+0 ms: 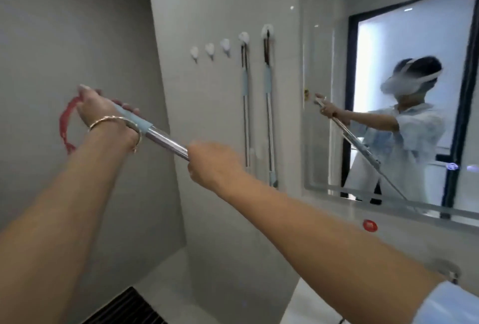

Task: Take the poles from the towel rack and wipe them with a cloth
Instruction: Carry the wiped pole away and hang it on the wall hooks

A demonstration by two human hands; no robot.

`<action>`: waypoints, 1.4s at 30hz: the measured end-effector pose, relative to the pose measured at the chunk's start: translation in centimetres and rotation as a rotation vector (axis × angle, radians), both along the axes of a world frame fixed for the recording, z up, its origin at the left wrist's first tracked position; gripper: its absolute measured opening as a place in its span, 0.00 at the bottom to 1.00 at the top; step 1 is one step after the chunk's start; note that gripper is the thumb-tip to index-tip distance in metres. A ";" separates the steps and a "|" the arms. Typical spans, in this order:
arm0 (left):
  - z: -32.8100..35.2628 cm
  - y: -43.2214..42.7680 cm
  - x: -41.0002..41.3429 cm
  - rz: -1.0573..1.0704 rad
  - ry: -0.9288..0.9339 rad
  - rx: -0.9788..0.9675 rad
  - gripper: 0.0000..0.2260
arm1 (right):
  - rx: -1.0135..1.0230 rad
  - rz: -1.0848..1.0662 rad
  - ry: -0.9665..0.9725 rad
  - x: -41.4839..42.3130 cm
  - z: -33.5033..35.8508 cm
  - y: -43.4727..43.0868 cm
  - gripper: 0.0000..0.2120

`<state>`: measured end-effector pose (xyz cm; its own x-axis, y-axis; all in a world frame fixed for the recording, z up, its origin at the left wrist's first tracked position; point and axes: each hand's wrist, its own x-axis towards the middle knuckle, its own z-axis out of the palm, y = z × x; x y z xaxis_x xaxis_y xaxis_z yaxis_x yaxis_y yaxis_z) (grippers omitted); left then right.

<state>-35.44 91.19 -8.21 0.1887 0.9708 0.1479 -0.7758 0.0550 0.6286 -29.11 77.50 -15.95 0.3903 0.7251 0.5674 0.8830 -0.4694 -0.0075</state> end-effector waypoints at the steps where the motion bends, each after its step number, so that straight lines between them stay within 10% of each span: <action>1: 1.0 2.3 -1.4 0.029 -0.004 0.033 0.12 | 0.012 0.048 0.029 -0.8 0.7 2.6 0.12; 18: 3.7 19.4 -2.4 0.382 0.557 0.603 0.14 | -0.141 0.461 0.743 2.4 -7.4 24.5 0.17; 24: 1.4 20.9 9.3 0.252 0.896 0.891 0.15 | -0.464 0.426 0.572 12.9 -6.6 27.4 0.23; 32: -4.4 22.6 27.2 0.080 1.109 1.122 0.16 | 0.583 0.448 0.640 28.9 1.0 24.9 0.07; 42: -6.3 28.4 34.2 -0.036 1.122 1.285 0.14 | 0.726 0.209 0.516 35.1 3.2 31.4 0.12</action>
<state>-1.20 119.62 -14.55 0.7558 0.3345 0.5630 0.0353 -0.8792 0.4751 5.99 108.88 -12.75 0.6229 0.3431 0.7030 0.7545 -0.0260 -0.6558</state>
